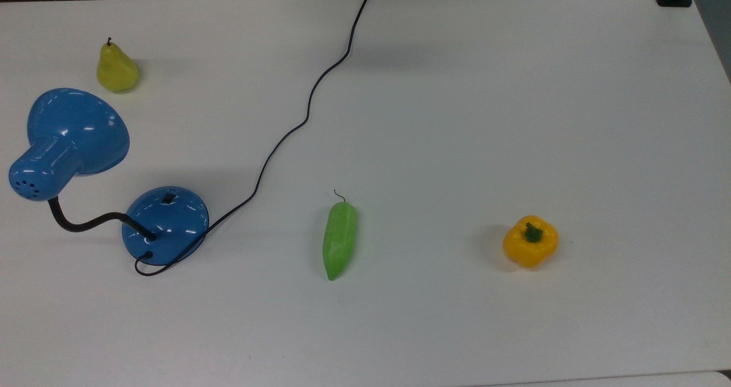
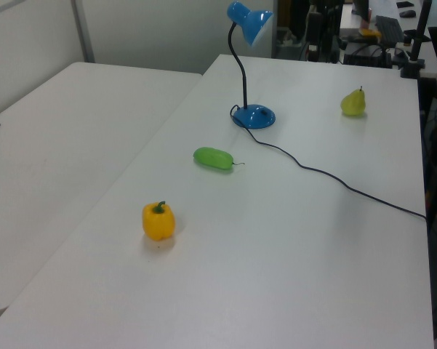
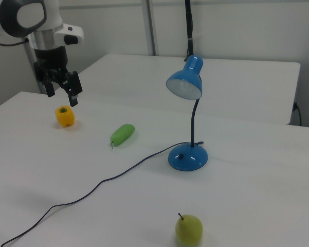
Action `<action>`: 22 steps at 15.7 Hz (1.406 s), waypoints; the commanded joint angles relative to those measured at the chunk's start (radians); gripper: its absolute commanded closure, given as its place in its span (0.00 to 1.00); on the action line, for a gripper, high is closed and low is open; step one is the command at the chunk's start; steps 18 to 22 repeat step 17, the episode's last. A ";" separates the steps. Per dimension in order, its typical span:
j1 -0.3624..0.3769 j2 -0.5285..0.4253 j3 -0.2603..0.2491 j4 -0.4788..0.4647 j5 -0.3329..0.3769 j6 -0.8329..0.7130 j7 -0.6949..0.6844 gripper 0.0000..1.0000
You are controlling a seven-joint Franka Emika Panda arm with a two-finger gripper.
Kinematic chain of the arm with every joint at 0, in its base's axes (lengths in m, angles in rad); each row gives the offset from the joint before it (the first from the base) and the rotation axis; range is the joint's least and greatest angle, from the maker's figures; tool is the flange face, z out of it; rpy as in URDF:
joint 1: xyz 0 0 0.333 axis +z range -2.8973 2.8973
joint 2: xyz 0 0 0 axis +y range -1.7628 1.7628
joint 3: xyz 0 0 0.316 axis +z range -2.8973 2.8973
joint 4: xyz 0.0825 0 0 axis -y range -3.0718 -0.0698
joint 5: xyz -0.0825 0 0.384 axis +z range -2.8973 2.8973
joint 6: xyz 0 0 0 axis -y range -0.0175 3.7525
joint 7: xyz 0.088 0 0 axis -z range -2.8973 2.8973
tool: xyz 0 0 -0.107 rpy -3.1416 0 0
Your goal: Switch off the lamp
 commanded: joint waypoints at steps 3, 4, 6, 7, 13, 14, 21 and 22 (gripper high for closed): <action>0.092 0.003 -0.060 -0.062 -0.076 0.133 -0.082 0.00; 0.095 0.007 -0.071 -0.063 -0.078 0.141 -0.110 0.00; 0.095 0.007 -0.083 -0.066 -0.078 0.153 -0.194 0.00; 0.095 0.010 -0.084 -0.066 -0.078 0.155 -0.228 0.00; 0.094 0.020 -0.087 -0.063 -0.079 0.166 -0.253 0.00; 0.094 0.022 -0.087 -0.065 -0.079 0.172 -0.251 0.00; 0.092 0.025 -0.087 -0.063 -0.079 0.176 -0.251 0.00; 0.092 0.025 -0.087 -0.063 -0.079 0.176 -0.251 0.00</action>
